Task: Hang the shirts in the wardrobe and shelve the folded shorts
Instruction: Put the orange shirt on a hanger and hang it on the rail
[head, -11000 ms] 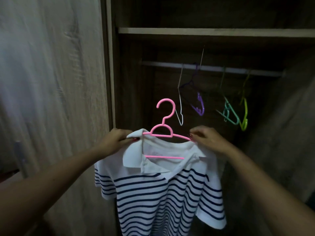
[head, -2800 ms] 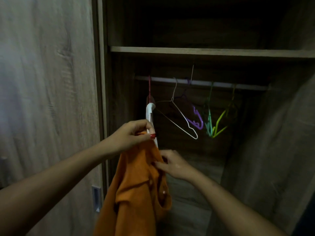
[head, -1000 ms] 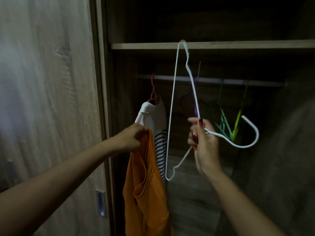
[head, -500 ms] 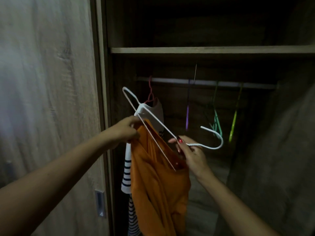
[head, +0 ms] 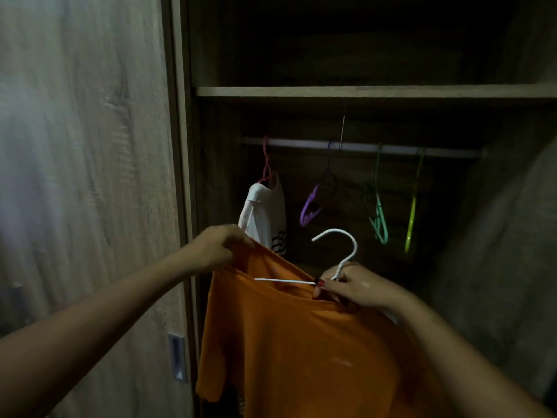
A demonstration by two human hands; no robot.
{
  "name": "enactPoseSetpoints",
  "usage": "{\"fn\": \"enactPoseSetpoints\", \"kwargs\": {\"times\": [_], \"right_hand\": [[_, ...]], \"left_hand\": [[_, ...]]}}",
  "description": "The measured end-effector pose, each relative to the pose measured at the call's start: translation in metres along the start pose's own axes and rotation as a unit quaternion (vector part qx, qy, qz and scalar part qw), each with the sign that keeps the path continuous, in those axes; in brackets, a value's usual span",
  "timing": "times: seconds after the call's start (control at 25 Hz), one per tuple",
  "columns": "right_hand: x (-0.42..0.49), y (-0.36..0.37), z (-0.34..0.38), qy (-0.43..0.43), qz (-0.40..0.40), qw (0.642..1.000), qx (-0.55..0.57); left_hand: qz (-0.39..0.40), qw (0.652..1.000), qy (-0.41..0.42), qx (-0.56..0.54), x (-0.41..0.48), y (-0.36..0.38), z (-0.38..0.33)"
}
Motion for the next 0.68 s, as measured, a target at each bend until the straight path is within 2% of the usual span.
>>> {"fn": "enactPoseSetpoints", "kwargs": {"times": [0.08, 0.2, 0.28, 0.36, 0.4, 0.48, 0.56, 0.68], "right_hand": [[0.009, 0.006, 0.018, -0.040, -0.041, 0.998, -0.029], [0.017, 0.021, 0.045, -0.082, -0.025, 0.987, -0.133], [0.019, 0.000, 0.052, -0.080, -0.086, 0.991, -0.070], [0.021, -0.024, 0.054, -0.087, -0.152, 0.984, -0.031], [0.022, -0.029, 0.054, -0.092, -0.150, 0.983, -0.043], [0.023, -0.032, 0.053, -0.101, -0.141, 0.985, -0.026], [0.021, -0.035, 0.054, -0.113, -0.158, 0.981, 0.005], [0.014, -0.039, 0.056, -0.119, -0.136, 0.983, 0.032]], "left_hand": [[0.017, 0.999, 0.033, 0.012, 0.003, 0.013, -0.015], [0.060, 0.997, 0.054, -0.018, 0.004, 0.024, -0.022], [0.076, 0.991, 0.083, -0.069, 0.002, 0.025, -0.021], [0.013, 0.991, 0.111, -0.068, -0.002, 0.016, -0.010], [-0.008, 0.993, 0.109, -0.041, -0.004, 0.014, -0.001], [0.006, 0.996, 0.089, 0.004, -0.013, 0.019, 0.013], [0.023, 0.996, 0.081, -0.017, -0.020, 0.033, 0.020], [-0.057, 0.993, 0.086, -0.048, -0.020, 0.038, 0.020]]}}
Point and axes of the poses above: each hand's wrist, its own x-axis towards the middle knuckle, its own y-axis out of the palm, z = x × y, the point moved 5 cm from there along x, towards the middle knuckle, and after that the axes turned 7 degrees about y, right-handed, at the moved point
